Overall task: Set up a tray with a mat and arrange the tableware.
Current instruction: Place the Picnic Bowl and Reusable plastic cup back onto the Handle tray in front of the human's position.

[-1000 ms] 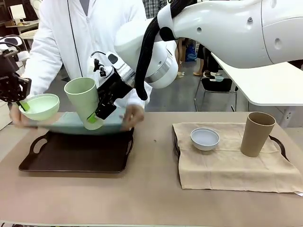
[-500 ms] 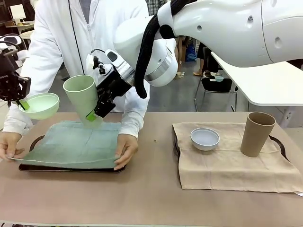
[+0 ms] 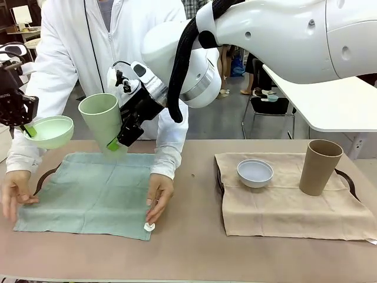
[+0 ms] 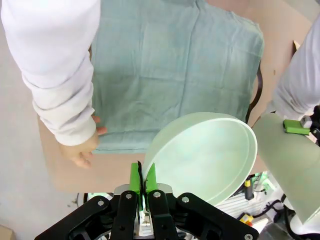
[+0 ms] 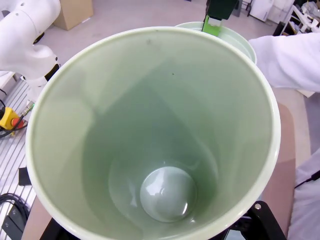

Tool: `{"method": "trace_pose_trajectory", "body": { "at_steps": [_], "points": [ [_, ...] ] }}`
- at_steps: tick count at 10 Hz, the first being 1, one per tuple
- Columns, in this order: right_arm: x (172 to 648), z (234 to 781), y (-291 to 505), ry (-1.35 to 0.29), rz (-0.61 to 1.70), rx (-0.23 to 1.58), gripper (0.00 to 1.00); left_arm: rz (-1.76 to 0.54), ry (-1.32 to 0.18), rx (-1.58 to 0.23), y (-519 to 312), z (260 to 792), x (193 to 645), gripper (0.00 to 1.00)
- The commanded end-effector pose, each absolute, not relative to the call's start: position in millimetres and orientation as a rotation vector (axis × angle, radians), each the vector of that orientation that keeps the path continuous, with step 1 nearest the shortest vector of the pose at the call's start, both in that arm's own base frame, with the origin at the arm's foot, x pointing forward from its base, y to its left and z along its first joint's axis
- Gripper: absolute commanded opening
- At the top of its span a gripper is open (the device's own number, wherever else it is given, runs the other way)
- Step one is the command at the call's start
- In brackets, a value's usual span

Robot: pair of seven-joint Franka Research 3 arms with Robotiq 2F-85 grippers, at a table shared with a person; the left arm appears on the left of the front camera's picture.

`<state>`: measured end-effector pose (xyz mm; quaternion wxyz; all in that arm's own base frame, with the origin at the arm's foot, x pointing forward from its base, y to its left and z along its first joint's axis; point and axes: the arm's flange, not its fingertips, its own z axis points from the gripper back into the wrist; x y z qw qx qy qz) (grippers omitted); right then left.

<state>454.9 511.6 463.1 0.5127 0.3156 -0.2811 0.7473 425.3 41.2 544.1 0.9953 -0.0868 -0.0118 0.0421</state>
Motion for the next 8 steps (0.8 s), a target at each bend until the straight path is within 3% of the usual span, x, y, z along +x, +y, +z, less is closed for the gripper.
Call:
{"method": "trace_pose_trajectory", "body": {
  "at_steps": [1, 8],
  "points": [
    [453.6, 463.9, 511.8, -0.675, 1.813, 0.758, 0.0, 0.072, -0.037, -0.172, 42.1, 546.3, 424.5, 0.0],
    [453.6, 463.9, 511.8, -0.675, 1.813, 0.758, 0.0, 0.072, -0.037, -0.172, 42.1, 546.3, 424.5, 0.0]
  ]
}}
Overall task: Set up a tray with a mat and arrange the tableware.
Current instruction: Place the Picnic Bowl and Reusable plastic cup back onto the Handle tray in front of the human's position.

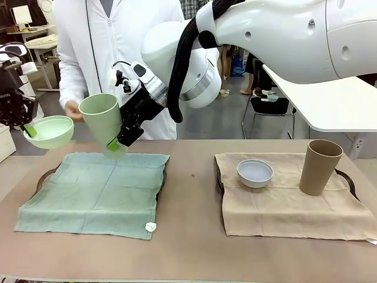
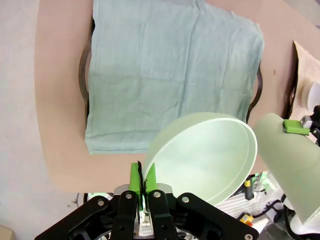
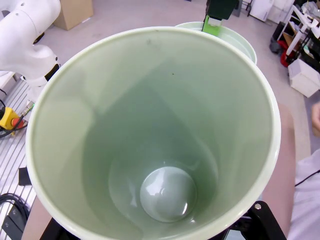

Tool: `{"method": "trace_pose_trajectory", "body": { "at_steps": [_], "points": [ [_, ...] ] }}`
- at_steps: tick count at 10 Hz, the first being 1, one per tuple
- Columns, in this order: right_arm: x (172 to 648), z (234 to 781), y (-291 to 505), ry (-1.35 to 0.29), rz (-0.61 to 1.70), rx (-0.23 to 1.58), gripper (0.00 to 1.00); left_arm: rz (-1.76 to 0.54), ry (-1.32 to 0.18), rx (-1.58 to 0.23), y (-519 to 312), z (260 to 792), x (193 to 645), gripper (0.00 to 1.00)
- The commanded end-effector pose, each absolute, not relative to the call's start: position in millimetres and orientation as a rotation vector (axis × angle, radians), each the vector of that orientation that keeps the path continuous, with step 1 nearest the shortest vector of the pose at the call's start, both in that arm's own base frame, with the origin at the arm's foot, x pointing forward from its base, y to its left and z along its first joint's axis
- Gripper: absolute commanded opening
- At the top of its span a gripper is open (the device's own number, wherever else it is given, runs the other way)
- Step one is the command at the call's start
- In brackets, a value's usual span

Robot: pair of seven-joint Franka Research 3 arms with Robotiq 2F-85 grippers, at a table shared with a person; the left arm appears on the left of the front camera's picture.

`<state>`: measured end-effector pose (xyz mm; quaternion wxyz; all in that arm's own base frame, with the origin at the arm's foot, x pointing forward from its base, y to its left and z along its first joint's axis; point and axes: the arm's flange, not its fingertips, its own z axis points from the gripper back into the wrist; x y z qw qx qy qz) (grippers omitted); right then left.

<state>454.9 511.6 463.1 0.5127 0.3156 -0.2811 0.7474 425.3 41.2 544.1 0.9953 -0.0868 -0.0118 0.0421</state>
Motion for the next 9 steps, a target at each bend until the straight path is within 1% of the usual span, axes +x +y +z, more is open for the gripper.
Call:
{"method": "trace_pose_trajectory", "body": {
  "at_steps": [1, 9],
  "points": [
    [453.6, 463.9, 511.8, -0.675, 1.813, 0.758, 0.0, 0.072, -0.037, -0.172, 42.1, 546.3, 424.5, 0.0],
    [453.6, 463.9, 511.8, -0.675, 1.813, 0.758, 0.0, 0.072, -0.037, -0.172, 42.1, 546.3, 424.5, 0.0]
  ]
}}
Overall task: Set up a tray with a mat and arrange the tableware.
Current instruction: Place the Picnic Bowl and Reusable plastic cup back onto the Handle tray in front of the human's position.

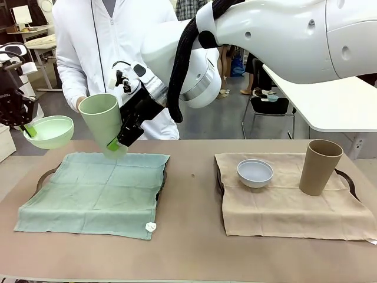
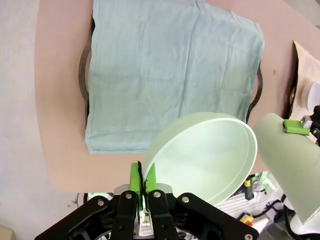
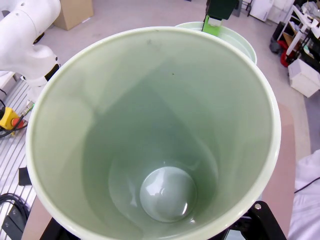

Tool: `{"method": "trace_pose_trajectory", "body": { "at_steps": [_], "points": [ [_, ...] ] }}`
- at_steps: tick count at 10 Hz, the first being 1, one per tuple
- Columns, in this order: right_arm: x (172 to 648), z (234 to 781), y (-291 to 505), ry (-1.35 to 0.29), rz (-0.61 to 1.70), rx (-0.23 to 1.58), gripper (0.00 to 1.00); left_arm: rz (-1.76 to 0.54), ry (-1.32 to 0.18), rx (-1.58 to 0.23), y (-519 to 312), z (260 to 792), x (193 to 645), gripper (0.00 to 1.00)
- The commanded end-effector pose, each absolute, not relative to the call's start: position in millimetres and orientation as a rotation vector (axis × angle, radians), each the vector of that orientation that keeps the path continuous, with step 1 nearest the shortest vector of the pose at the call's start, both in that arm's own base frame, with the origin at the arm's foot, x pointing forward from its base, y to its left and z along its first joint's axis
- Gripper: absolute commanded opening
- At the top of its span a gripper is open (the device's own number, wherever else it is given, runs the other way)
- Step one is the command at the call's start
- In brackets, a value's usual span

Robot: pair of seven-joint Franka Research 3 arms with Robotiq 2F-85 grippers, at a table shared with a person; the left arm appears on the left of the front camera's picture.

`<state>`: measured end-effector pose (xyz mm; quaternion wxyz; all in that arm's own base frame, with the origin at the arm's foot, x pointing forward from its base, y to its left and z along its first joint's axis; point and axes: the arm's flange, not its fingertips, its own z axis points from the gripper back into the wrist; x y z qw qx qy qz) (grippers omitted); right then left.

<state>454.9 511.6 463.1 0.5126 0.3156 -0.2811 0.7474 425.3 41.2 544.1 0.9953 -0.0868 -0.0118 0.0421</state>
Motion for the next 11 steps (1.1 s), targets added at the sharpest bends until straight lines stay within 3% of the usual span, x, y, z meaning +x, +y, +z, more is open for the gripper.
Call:
{"method": "trace_pose_trajectory", "body": {
  "at_steps": [1, 2, 3, 7, 9, 10, 11],
  "points": [
    [453.6, 463.9, 511.8, -0.675, 1.813, 0.758, 0.0, 0.072, -0.037, -0.172, 42.1, 546.3, 424.5, 0.0],
    [454.9, 463.1, 511.6, -0.676, 1.798, 0.759, 0.81, 0.072, -0.037, -0.172, 42.1, 546.3, 424.5, 0.0],
    [464.2, 451.5, 516.5, -0.744, 1.806, 0.802, 0.81, 0.084, -0.024, -0.174, 41.2, 544.1, 425.3, 0.04],
    [473.9, 370.3, 530.4, -0.726, 1.849, 0.905, 0.81, -0.016, 0.089, -0.214, 40.2, 468.1, 453.9, 0.04],
    [470.2, 367.6, 522.9, -0.628, 1.729, 0.822, 0.81, 0.033, 0.145, -0.208, 36.3, 453.5, 458.2, 0.04],
    [473.6, 357.5, 529.0, -0.659, 1.85, 0.883, 0.81, 0.0, 0.112, -0.197, 38.7, 459.2, 450.1, 0.04],
    [475.9, 347.9, 527.5, -0.642, 1.816, 0.877, 0.81, 0.001, 0.145, -0.199, 37.3, 442.9, 455.2, 0.04]
  ]
}}
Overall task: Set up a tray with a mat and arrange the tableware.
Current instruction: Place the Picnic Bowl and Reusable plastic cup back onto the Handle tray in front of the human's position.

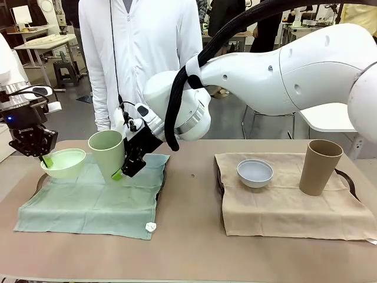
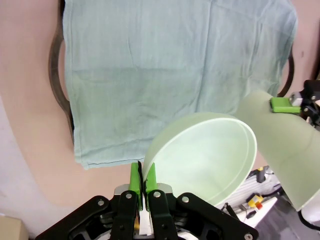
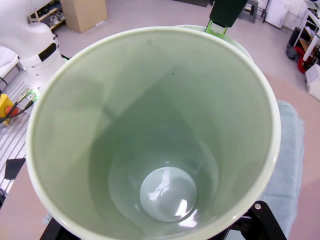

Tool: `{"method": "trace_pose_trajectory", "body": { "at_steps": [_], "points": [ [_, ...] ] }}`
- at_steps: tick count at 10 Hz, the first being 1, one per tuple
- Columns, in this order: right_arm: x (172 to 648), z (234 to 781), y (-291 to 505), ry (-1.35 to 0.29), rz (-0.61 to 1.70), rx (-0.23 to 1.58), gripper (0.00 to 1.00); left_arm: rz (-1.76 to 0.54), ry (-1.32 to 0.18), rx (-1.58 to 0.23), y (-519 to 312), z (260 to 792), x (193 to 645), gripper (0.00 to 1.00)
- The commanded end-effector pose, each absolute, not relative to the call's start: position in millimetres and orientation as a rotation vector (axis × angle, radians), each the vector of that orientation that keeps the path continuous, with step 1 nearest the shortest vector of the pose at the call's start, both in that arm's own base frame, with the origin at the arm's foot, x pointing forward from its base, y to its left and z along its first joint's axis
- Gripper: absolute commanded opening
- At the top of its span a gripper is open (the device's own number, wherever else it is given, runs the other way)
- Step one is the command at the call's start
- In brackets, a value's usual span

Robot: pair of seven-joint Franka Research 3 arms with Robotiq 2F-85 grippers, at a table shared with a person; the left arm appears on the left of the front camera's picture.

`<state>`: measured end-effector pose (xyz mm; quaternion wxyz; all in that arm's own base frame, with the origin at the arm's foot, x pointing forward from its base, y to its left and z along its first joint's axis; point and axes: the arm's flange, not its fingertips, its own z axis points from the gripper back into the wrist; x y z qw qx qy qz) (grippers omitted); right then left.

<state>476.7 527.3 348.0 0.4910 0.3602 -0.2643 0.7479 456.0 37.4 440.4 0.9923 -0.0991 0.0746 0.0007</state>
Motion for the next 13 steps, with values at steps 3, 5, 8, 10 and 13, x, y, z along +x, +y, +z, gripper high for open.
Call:
{"method": "trace_pose_trajectory", "body": {
  "at_steps": [3, 5, 8, 10, 13],
  "points": [
    [493.8, 319.1, 497.0, -0.658, 1.793, 0.868, 0.81, -0.004, 0.005, -0.163, 19.9, 400.5, 462.5, 0.04],
    [507.0, 308.4, 489.5, -0.716, 1.766, 0.832, 0.81, -0.014, -0.105, -0.155, 13.0, 392.6, 470.8, 0.04],
    [510.5, 295.9, 490.4, -0.728, 1.767, 0.836, 0.81, -0.023, -0.066, -0.153, 11.3, 377.1, 480.6, 0.04],
    [512.4, 289.2, 491.3, -0.711, 1.763, 0.834, 0.81, -0.008, -0.032, -0.16, 14.3, 368.8, 487.2, 0.04],
    [512.7, 288.0, 492.7, -0.708, 1.771, 0.83, 0.81, 0.014, 0.038, -0.178, 22.2, 352.2, 495.8, 0.04]
  ]
}}
